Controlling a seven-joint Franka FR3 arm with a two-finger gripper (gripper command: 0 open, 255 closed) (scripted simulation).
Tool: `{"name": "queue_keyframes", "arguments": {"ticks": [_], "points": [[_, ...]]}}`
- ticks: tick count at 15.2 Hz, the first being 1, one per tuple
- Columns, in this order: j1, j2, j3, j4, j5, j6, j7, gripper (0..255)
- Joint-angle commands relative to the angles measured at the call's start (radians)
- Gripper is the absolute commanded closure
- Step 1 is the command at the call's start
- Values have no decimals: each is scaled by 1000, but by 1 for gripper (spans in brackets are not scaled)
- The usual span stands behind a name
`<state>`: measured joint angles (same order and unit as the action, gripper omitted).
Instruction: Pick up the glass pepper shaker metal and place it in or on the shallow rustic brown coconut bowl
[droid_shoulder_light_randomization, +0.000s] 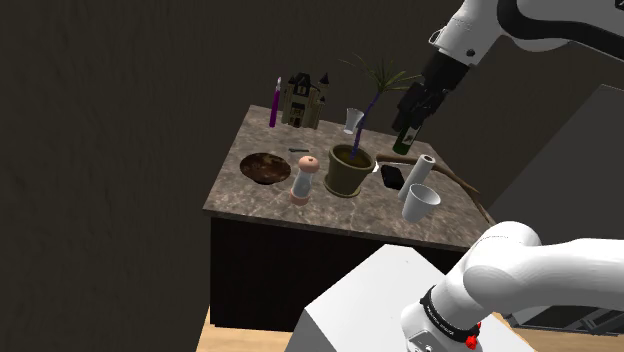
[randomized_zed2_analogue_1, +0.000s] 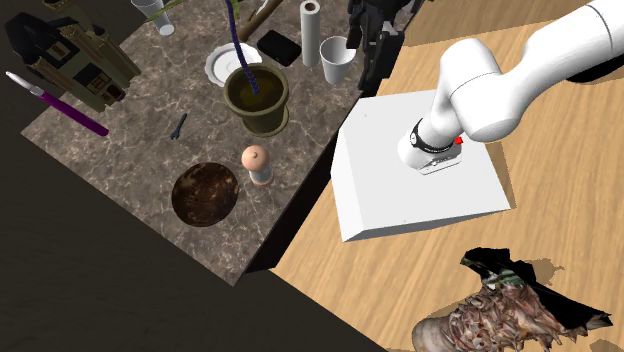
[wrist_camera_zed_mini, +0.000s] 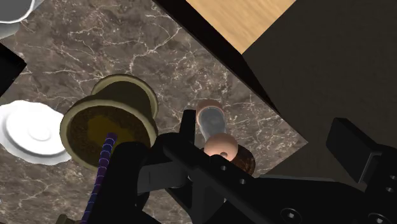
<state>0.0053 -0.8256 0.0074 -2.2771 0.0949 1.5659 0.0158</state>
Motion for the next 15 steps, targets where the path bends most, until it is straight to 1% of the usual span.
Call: {"name": "queue_keyframes", "arguments": {"ticks": [1, 8, 15], "points": [[0, 0, 0, 0, 0, 0, 0, 0], [14, 171, -7, -58, 10, 232, -55, 0], [32, 392, -12, -44, 27, 444, -112, 0]]}}
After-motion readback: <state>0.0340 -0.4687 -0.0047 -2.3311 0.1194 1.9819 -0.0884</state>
